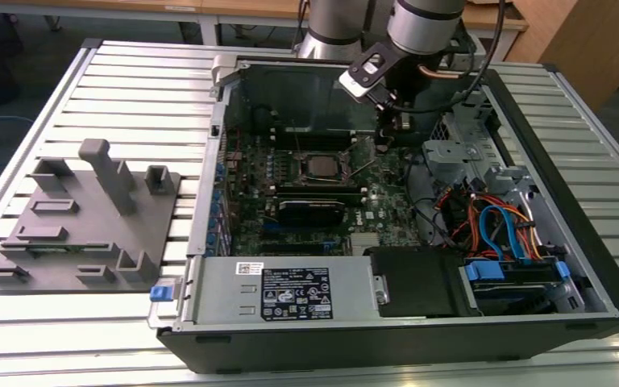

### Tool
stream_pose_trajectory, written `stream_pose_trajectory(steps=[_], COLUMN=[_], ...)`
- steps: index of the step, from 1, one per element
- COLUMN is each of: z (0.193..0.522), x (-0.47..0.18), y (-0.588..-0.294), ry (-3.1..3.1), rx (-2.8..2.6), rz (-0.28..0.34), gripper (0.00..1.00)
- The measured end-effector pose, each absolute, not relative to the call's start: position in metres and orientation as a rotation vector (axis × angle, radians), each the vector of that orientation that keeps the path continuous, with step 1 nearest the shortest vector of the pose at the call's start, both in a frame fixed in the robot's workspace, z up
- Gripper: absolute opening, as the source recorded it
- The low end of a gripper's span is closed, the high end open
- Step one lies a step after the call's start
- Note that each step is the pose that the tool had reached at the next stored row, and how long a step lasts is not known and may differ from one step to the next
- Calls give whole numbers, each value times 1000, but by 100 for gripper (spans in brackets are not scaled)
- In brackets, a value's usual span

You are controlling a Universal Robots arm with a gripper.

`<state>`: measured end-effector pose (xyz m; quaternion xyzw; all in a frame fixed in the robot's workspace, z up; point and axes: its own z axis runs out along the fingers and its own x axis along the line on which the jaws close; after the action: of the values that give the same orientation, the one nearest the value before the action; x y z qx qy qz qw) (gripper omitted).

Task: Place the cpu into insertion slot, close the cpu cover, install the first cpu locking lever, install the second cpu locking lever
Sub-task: 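Close the cpu cover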

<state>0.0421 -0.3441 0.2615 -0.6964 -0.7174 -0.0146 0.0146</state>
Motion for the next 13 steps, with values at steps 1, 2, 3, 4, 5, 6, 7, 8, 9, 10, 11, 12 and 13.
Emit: stream_pose_trajectory(steps=[1,2,3,4,5,6,7,8,9,10,11,12,13], z=[261,261,260,260,259,259,258,257,256,255,254,252,251], x=[44,47,49,50,51,52,53,53,54,54,54,55,55], y=[-344,-344,-344,-344,-344,-344,-344,-344,-344,-344,-344,-344,-344], ry=[-2233,-2232,-2232,-2232,-2232,-2232,-2232,-2232,-2232,-2232,-2231,-2231,-2231], rx=[-2167,-2167,-2167,-2167,-2167,-2167,-2167,-2166,-2166,-2166,-2166,-2166,-2166], rz=[-45,-44,-44,-44,-43,-43,-43,-43,-43,-42,-42,-42,-41], gripper=[11,11,11,11,11,11,11,11,11,11,11,11,11])
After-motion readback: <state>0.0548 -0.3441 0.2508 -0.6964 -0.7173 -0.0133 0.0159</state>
